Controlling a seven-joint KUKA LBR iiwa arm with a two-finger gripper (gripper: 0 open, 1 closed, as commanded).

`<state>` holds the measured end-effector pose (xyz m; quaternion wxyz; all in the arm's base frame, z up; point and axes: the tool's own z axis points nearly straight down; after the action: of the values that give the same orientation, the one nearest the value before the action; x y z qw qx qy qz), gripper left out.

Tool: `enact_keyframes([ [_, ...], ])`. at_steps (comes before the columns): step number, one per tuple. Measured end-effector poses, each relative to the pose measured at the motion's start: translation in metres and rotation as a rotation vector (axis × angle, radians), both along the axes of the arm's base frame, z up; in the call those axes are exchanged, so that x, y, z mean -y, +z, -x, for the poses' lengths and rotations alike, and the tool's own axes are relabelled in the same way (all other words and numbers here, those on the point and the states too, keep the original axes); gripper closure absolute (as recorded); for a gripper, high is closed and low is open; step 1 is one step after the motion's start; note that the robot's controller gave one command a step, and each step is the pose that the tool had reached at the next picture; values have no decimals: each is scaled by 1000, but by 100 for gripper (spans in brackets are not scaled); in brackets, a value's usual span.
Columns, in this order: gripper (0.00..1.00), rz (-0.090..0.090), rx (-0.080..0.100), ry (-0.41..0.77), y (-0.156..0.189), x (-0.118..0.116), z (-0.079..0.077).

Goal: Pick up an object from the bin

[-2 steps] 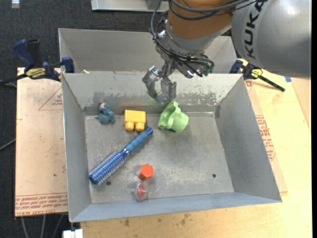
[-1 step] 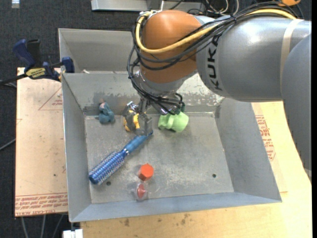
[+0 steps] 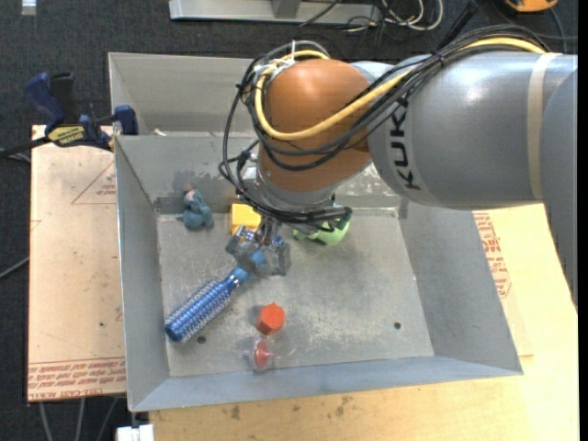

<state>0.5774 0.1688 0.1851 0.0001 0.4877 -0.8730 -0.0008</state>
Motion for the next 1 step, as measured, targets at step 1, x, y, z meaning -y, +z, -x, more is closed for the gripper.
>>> enact_keyframes([
  [1,100,-4,14,18,107,-3,0],
])
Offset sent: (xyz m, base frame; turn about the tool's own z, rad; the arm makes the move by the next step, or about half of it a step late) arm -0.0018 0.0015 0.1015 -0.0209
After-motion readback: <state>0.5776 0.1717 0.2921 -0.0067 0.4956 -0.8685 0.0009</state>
